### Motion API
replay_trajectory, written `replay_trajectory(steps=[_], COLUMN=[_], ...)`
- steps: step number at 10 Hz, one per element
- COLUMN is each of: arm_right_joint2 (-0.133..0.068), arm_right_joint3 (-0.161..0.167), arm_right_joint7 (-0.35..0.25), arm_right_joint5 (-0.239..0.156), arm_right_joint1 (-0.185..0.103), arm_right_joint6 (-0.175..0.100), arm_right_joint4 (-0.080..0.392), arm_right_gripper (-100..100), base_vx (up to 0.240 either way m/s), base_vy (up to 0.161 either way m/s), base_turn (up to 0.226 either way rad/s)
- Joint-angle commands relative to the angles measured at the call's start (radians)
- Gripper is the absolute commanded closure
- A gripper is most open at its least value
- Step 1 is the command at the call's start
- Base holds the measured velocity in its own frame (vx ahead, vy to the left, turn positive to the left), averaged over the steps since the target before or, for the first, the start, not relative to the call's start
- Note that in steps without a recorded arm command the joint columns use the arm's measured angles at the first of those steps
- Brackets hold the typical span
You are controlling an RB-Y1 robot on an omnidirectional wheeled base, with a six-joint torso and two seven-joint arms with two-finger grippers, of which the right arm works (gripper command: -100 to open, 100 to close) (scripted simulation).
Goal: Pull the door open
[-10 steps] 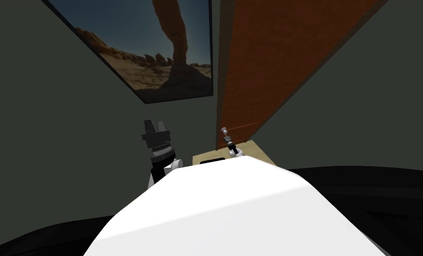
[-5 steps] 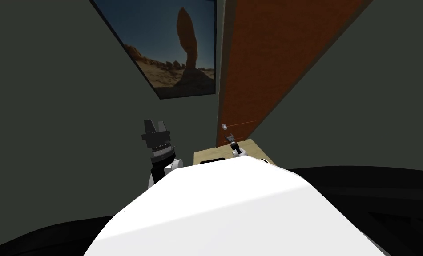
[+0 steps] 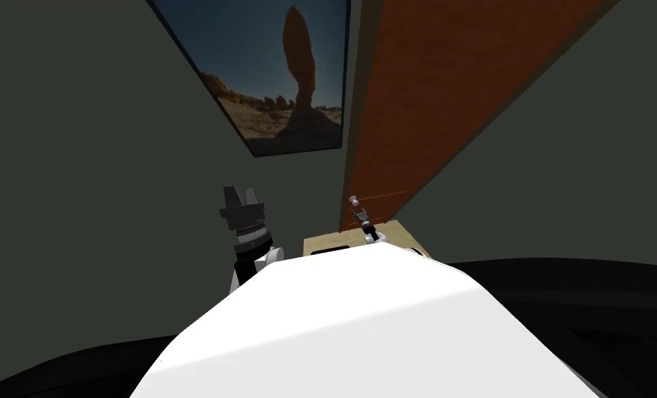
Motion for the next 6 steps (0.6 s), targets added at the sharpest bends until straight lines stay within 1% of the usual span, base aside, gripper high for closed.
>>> replay_trajectory(steps=[1,2,3,4,6], arm_right_joint2=[-0.016,-0.016,-0.016,-0.04,-0.052], arm_right_joint3=[-0.009,-0.009,-0.009,-0.021,-0.027], arm_right_joint7=[-0.012,-0.012,-0.012,-0.025,-0.033], arm_right_joint5=[-0.007,-0.007,-0.007,-0.016,-0.021], arm_right_joint1=[0.02,0.02,0.02,0.032,0.039], arm_right_joint6=[-0.007,-0.007,-0.007,-0.025,-0.034], arm_right_joint4=[-0.013,-0.013,-0.013,-0.005,-0.001], arm_right_gripper=[-100,-100,-100,-100,-100], base_vx=[0.228,0.135,0.036,0.109,0.178], base_vy=[0.053,0.023,0.007,-0.003,-0.006], base_turn=[0.121,0.039,-0.009,0.131,0.094])
